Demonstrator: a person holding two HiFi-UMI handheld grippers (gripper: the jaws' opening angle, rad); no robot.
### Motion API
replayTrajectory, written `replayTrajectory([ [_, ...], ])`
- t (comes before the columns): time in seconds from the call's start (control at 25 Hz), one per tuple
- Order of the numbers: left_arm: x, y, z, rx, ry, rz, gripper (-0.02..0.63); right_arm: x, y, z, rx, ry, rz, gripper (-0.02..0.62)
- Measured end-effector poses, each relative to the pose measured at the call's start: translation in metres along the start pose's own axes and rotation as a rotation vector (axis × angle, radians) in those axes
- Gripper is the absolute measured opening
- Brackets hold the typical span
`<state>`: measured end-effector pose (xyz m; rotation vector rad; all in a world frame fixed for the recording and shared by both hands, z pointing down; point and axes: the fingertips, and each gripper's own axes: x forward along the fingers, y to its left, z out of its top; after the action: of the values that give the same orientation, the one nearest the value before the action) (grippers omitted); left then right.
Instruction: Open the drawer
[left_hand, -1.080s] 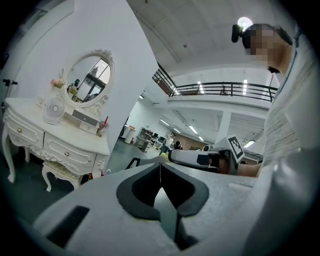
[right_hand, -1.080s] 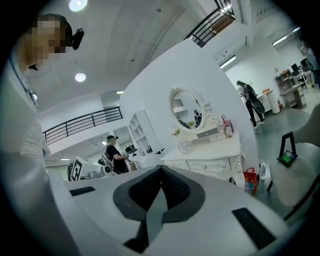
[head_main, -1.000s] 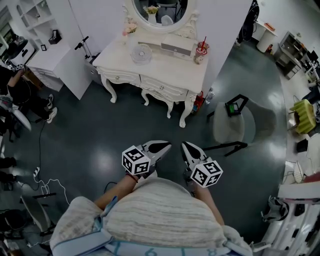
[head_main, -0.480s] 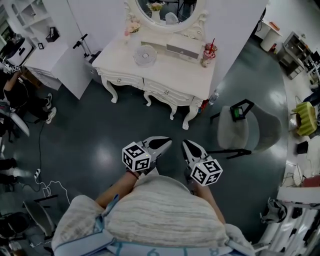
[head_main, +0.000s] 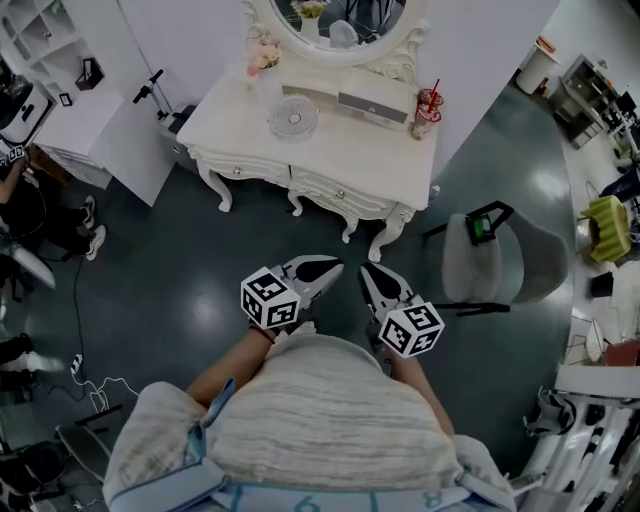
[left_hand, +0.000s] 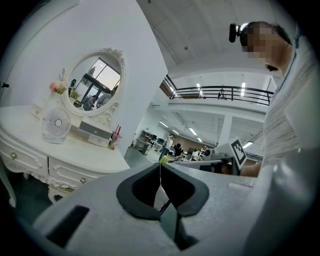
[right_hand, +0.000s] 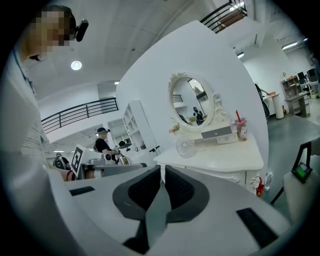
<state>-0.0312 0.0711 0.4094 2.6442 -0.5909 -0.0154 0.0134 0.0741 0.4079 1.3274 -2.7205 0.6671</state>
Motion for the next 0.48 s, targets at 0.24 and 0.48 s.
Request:
replayTrajectory([
  [0.24,-0.013,0.036,0.007,-0.008,-0.003,-0.011,0.014,0.038,0.005,-0.002,-0.008,0.015,-0.022,0.008],
  [0.48,-0.014,0.06,0.01,-0.038,-0.01,-0.007,0.015,0.06,-0.006,-0.002,-0.002,0.042,-0.041,0.008],
])
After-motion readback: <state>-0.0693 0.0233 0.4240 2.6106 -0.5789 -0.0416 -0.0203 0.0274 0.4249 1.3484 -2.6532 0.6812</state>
